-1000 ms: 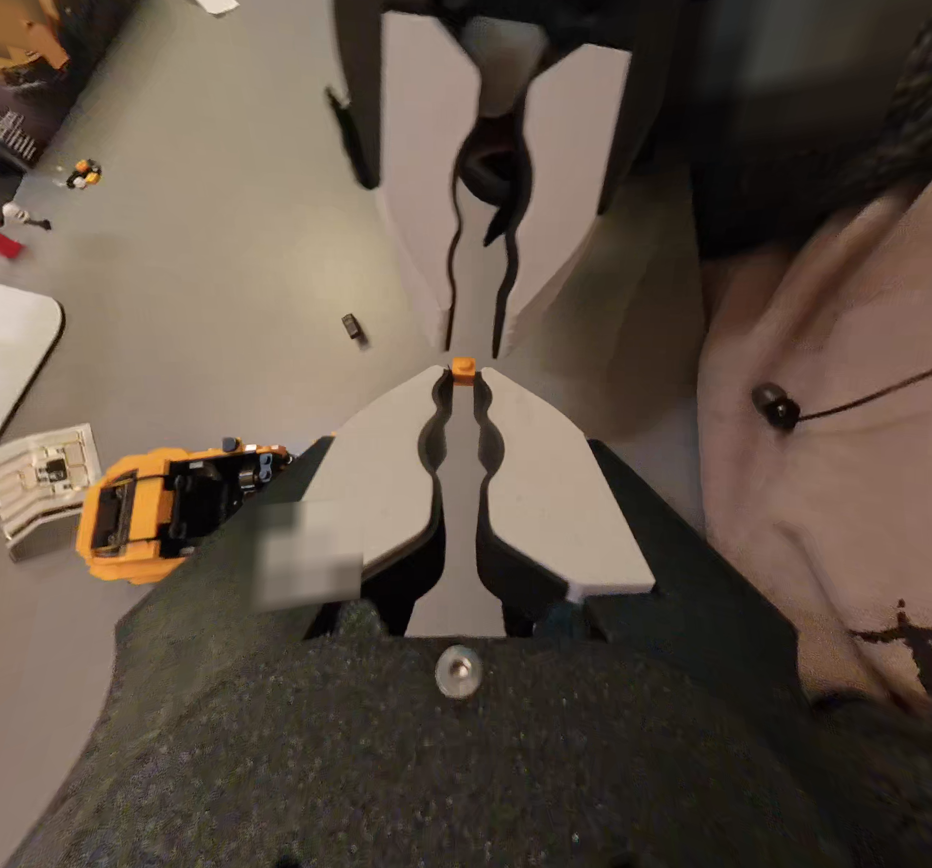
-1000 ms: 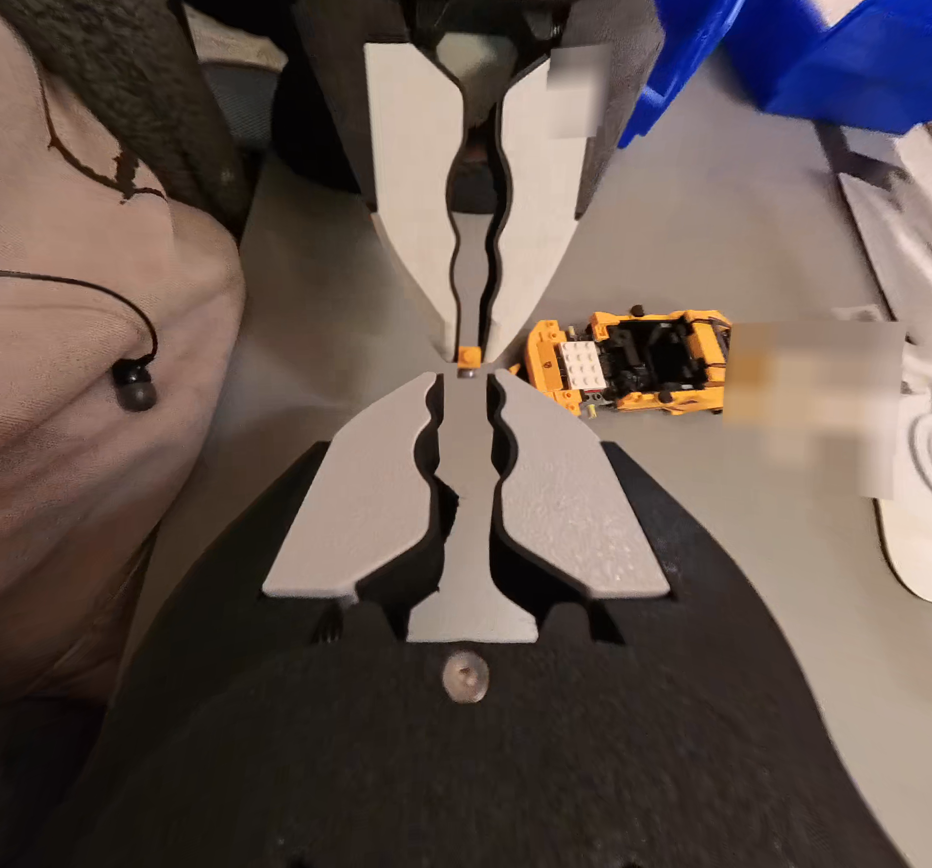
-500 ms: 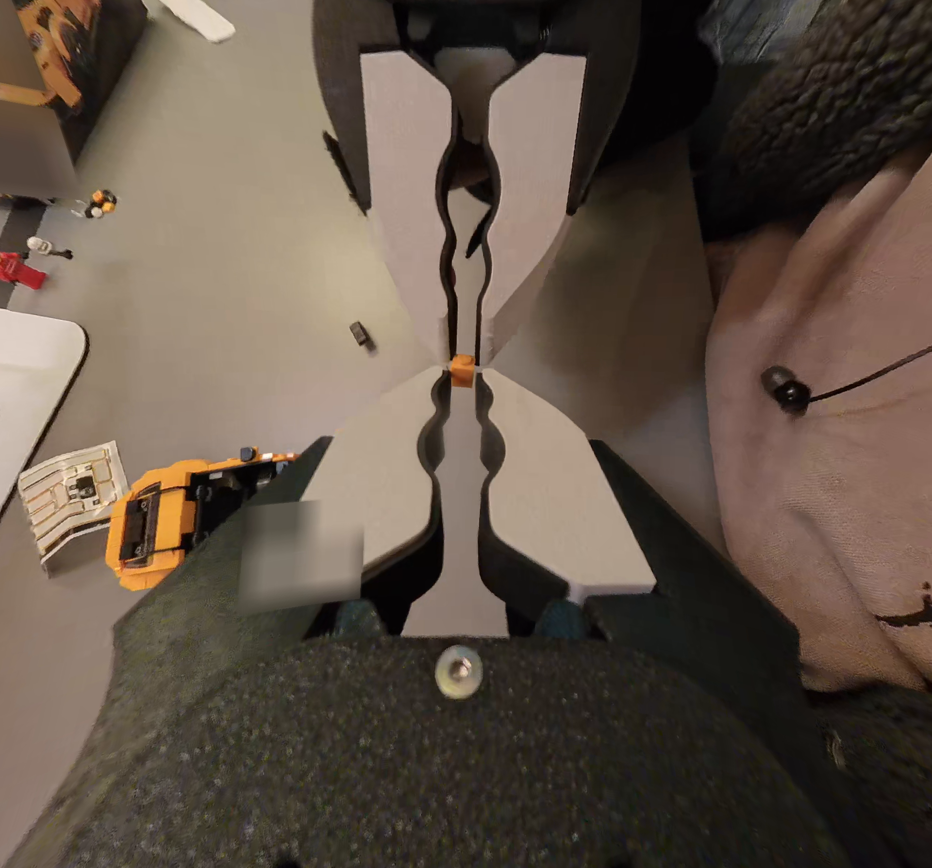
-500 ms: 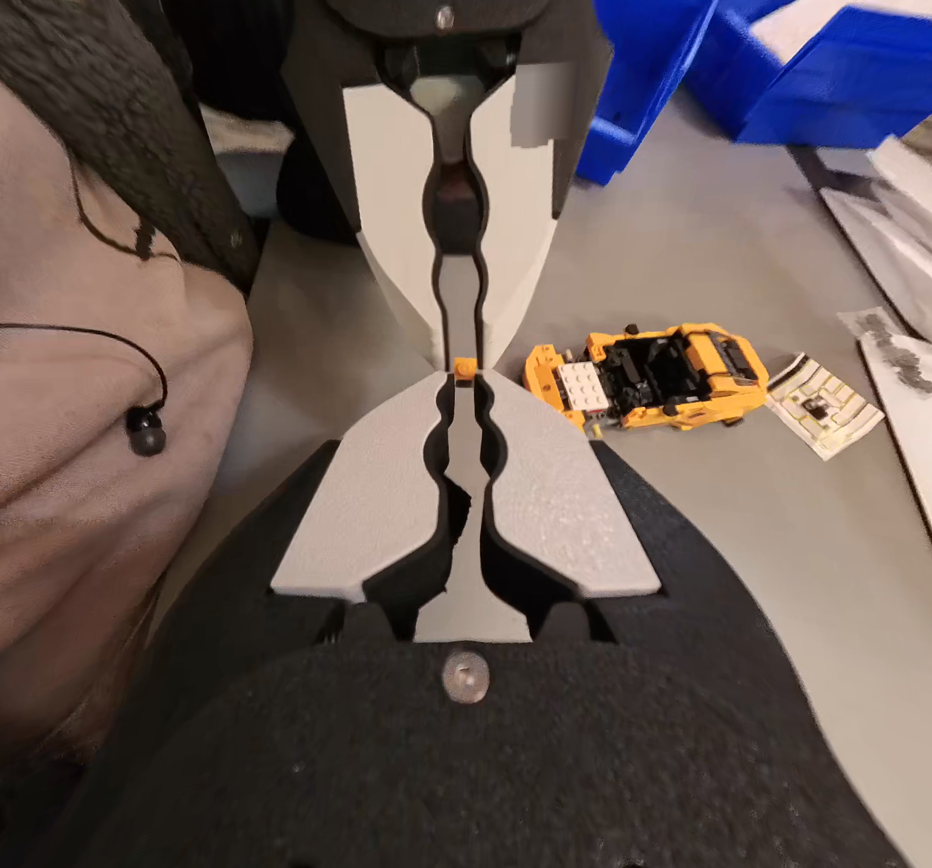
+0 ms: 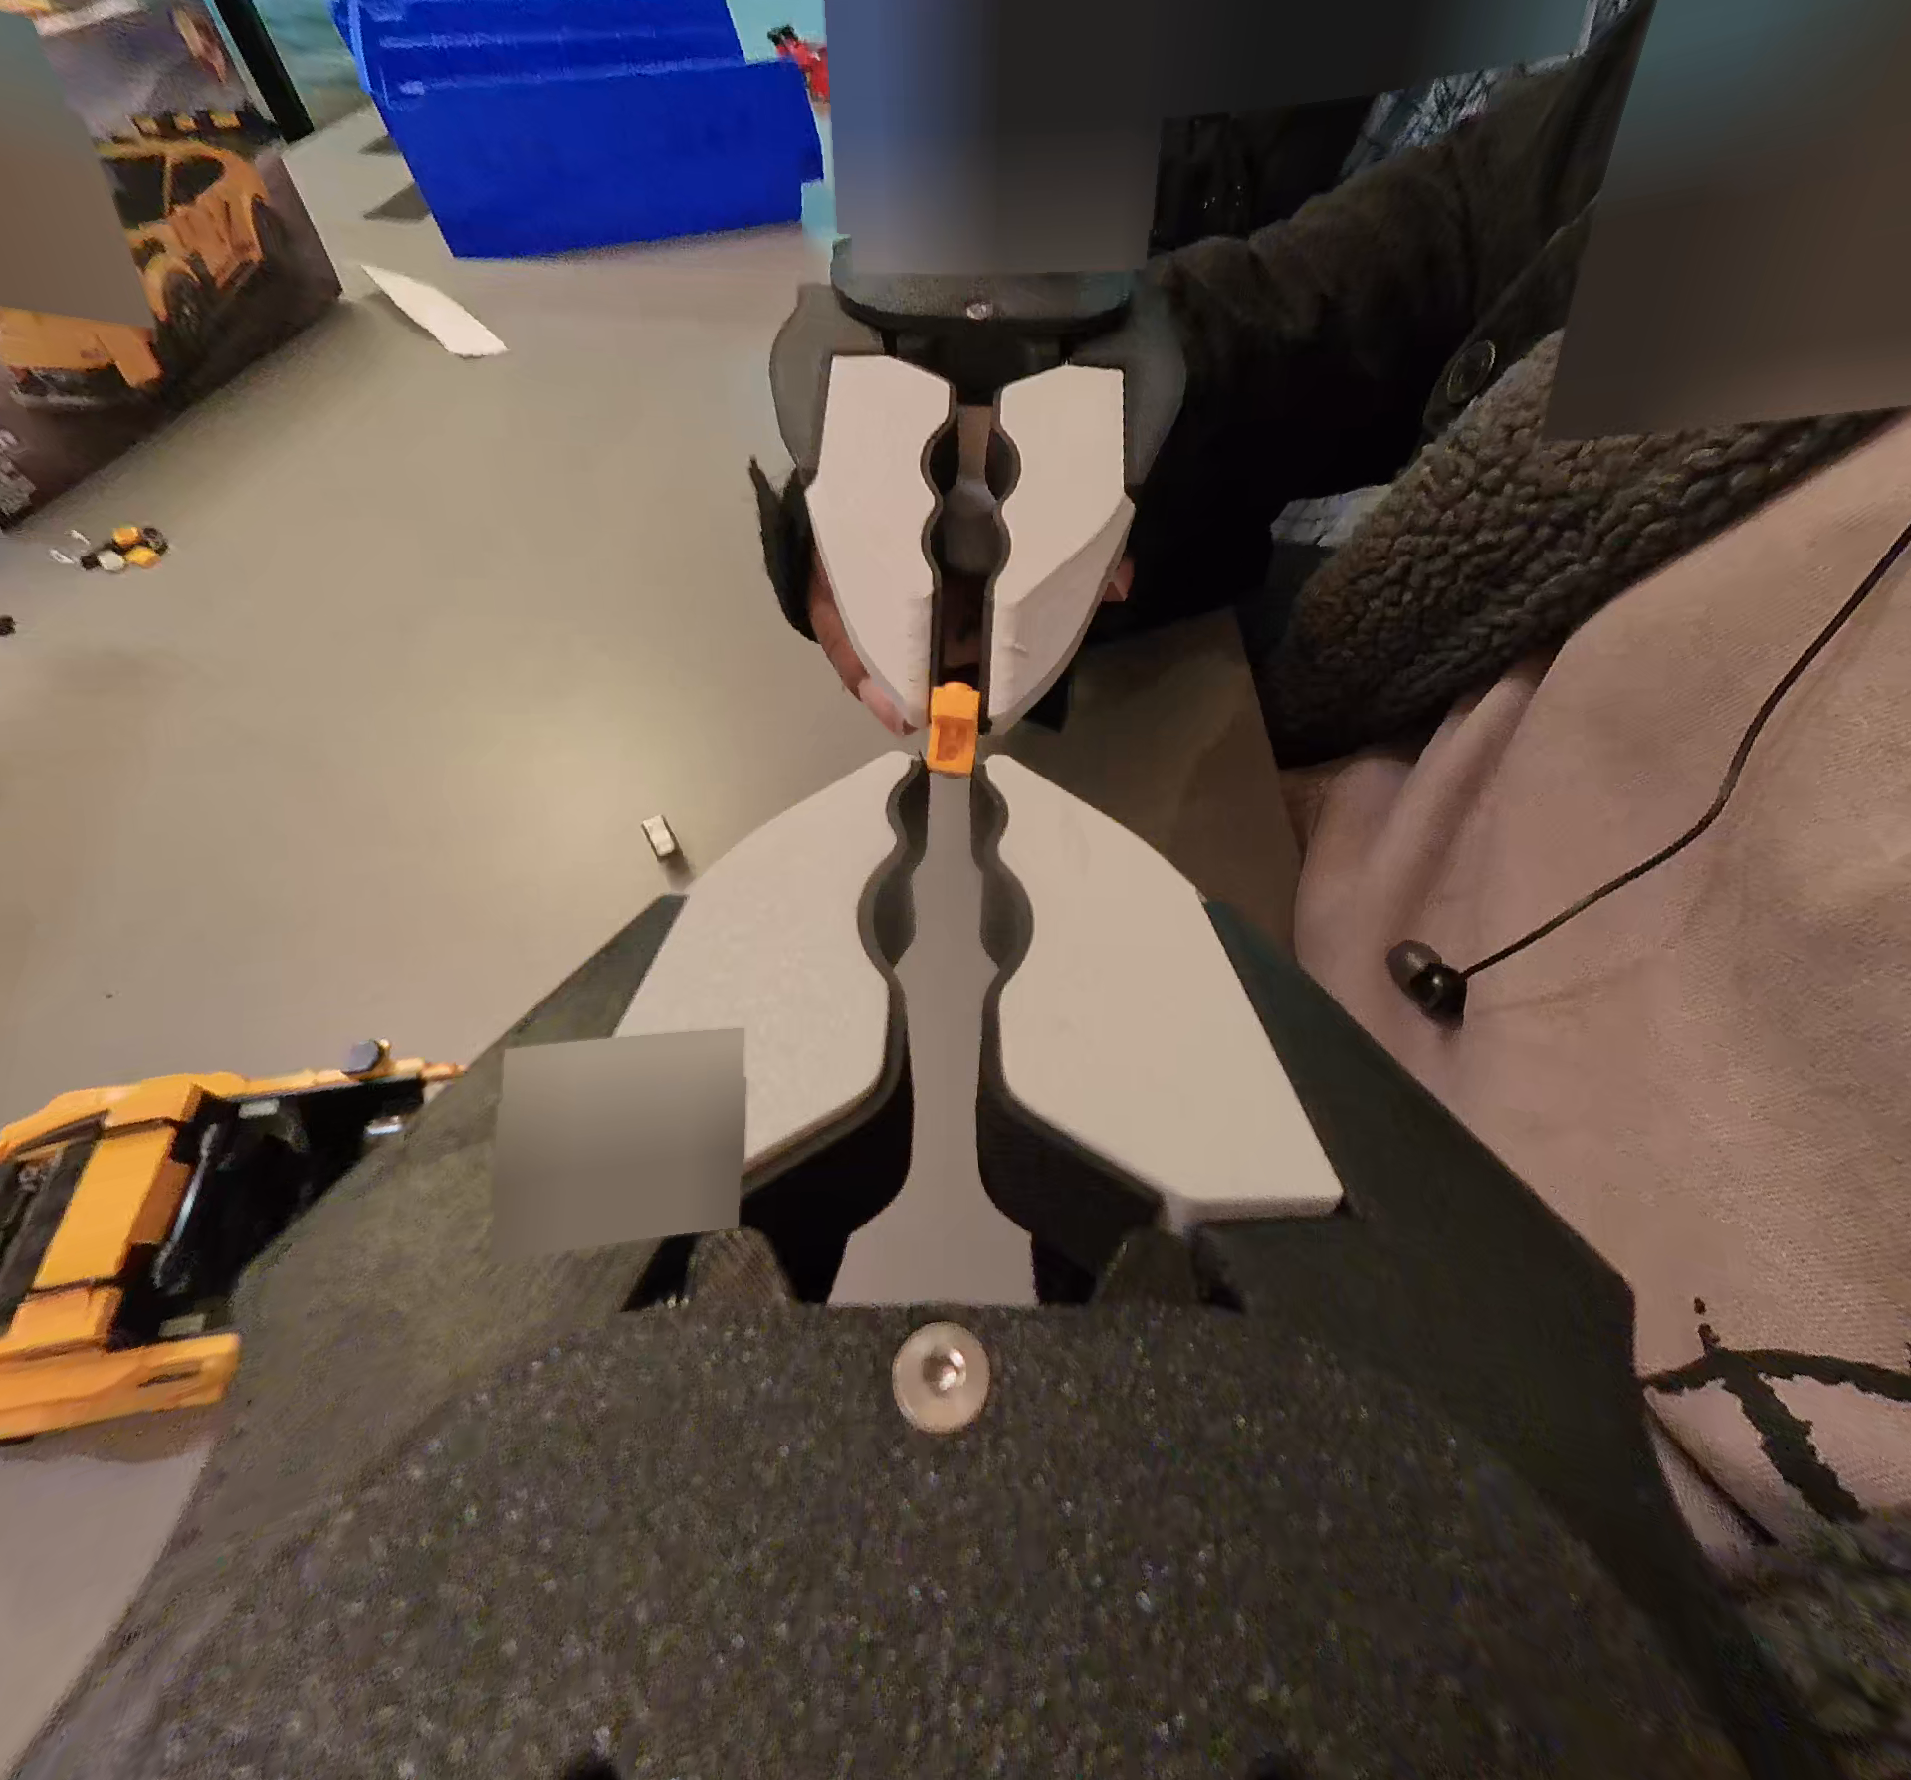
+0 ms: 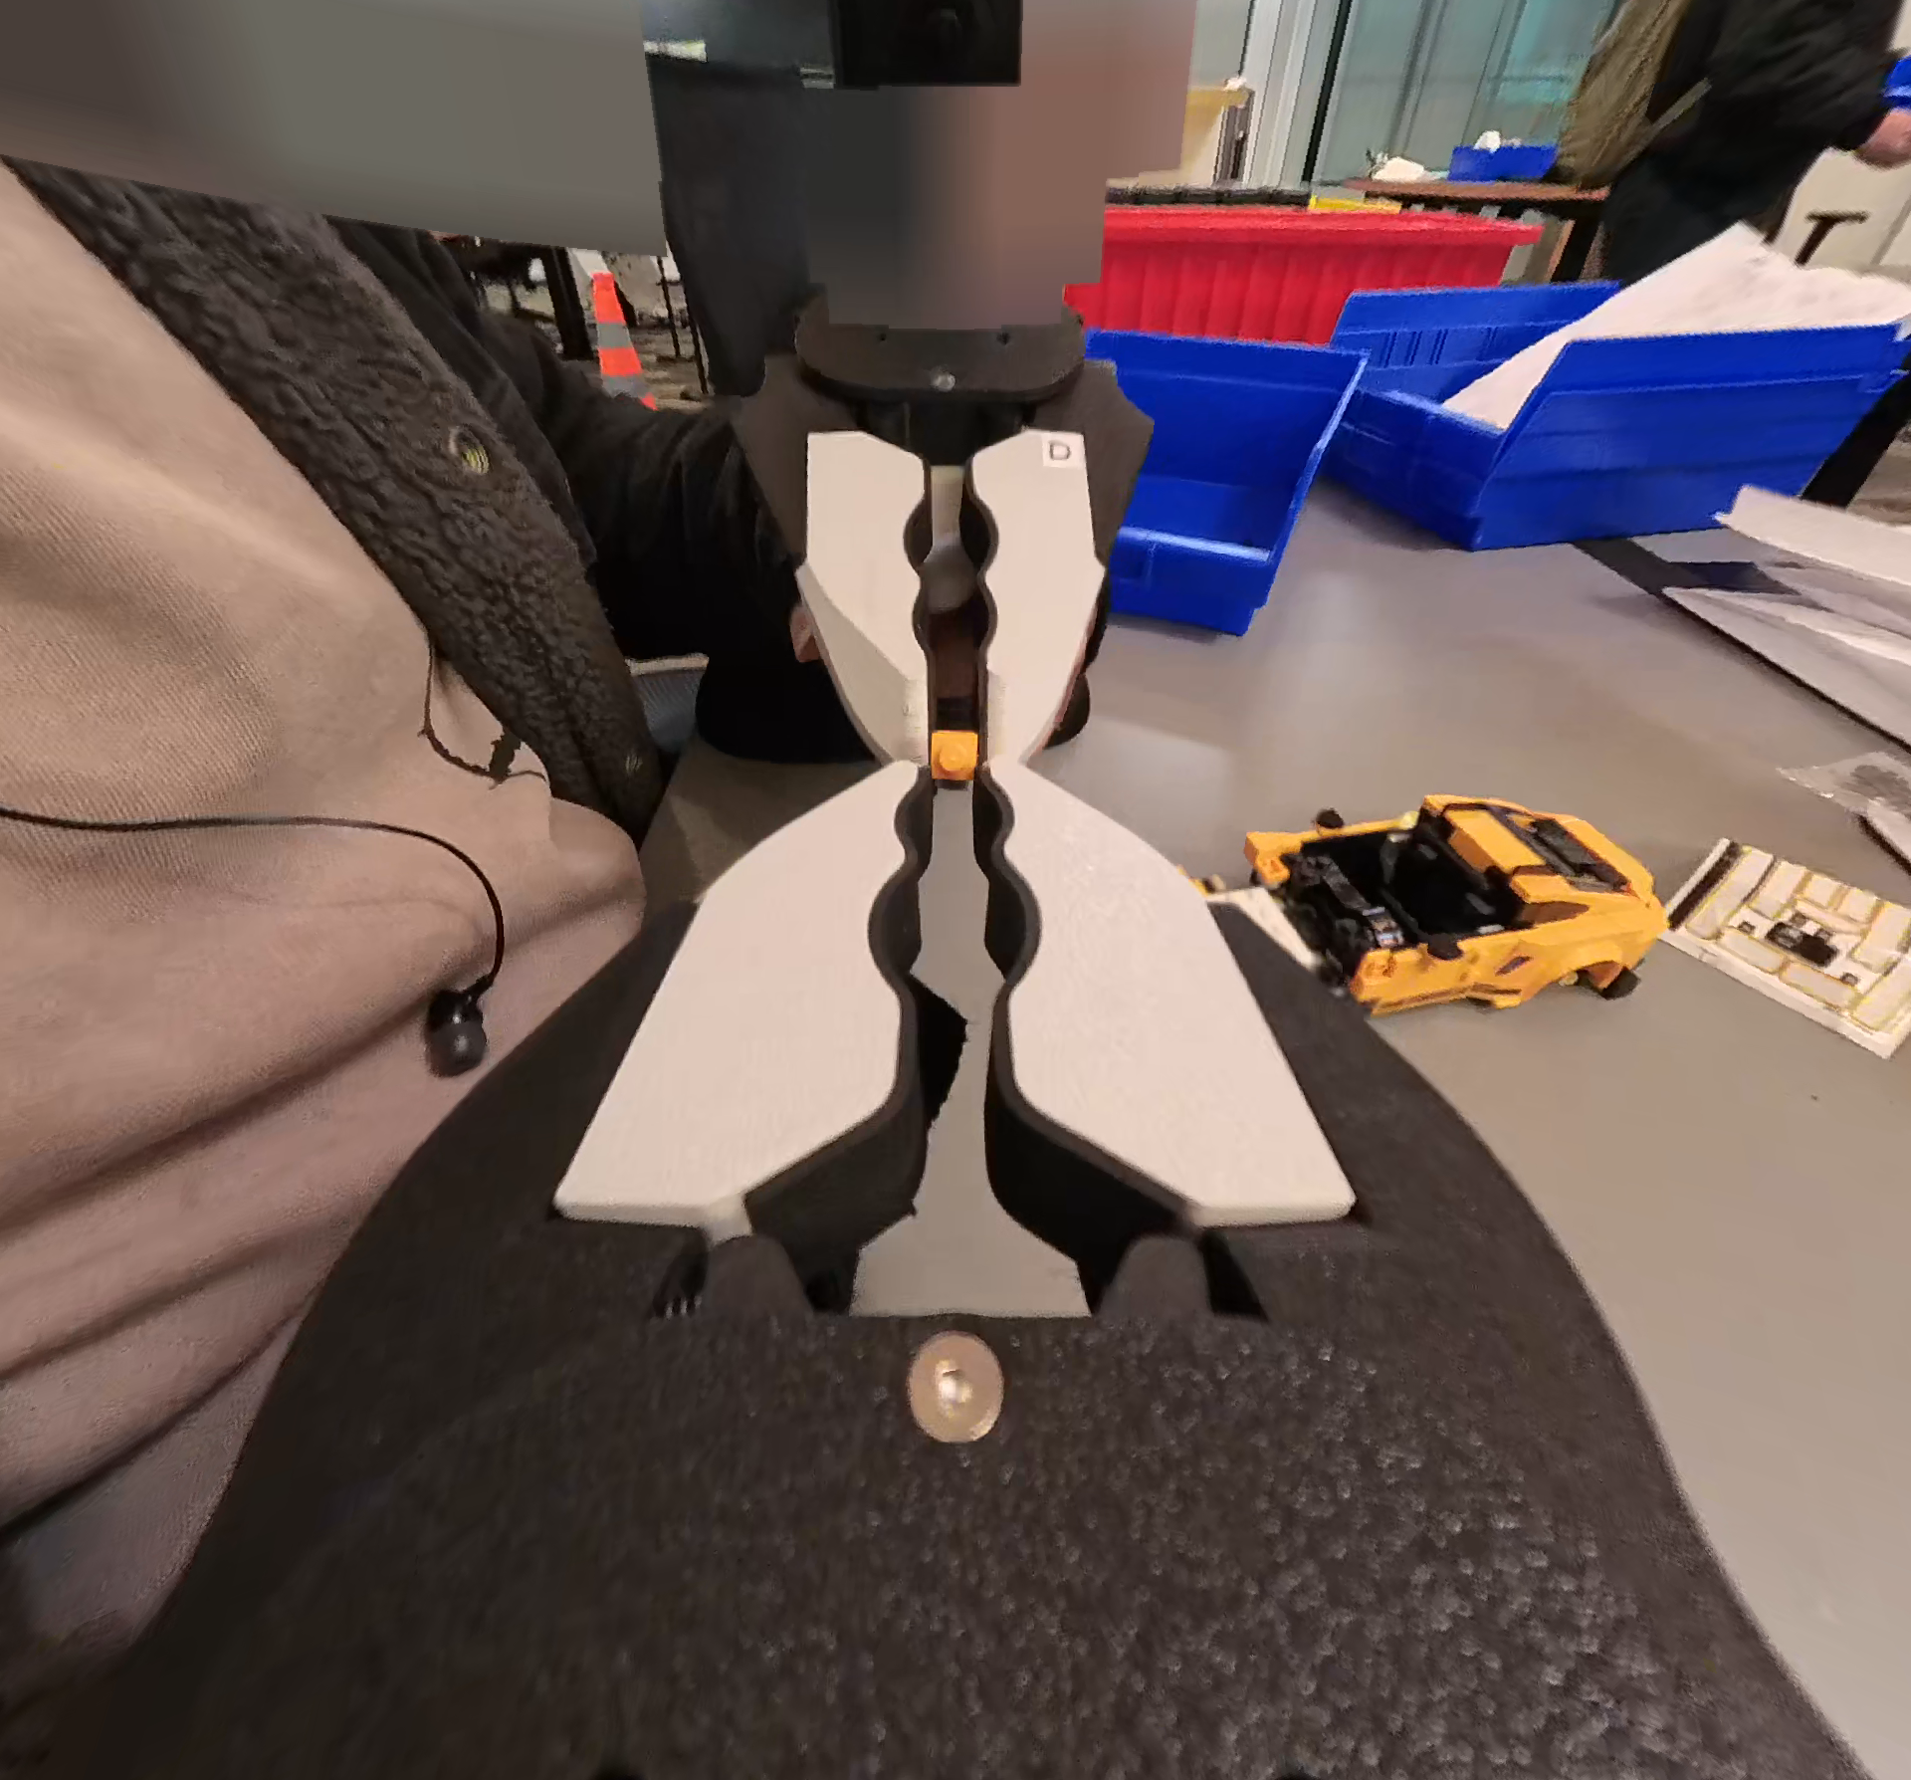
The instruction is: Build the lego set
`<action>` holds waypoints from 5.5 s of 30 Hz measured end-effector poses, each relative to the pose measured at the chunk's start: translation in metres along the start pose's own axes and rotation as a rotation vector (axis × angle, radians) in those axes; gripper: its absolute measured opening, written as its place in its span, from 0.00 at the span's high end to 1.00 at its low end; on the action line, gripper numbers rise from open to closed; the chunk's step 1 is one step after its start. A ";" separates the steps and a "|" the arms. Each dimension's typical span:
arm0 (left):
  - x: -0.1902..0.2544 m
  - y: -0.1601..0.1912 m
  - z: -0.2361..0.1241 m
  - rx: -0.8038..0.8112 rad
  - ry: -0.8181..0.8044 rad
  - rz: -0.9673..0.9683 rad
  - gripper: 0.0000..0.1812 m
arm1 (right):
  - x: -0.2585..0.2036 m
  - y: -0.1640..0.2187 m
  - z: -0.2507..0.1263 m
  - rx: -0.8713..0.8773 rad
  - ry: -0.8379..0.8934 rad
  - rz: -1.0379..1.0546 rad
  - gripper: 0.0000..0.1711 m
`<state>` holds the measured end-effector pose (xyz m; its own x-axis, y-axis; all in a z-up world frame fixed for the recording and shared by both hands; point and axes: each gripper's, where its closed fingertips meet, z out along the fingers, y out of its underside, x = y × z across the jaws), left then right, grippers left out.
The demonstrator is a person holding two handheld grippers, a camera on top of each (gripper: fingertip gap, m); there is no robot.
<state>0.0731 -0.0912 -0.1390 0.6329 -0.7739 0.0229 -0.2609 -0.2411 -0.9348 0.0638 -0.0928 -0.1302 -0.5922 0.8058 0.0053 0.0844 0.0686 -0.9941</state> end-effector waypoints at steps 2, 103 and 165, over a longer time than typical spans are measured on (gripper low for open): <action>0.000 0.012 0.002 -0.047 -0.004 -0.012 0.96 | 0.000 0.012 0.003 -0.065 -0.009 0.002 0.96; -0.046 0.105 -0.028 -0.364 -0.183 -0.119 0.96 | 0.043 0.103 0.024 -0.713 0.190 0.036 0.95; -0.005 0.060 -0.001 -0.119 -0.110 0.346 0.91 | -0.005 0.074 0.022 -0.595 -0.541 0.450 0.96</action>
<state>0.0535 -0.1028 -0.1948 0.5656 -0.7554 -0.3308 -0.5513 -0.0480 -0.8329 0.0557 -0.1050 -0.2059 -0.6848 0.4549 -0.5693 0.7074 0.2276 -0.6691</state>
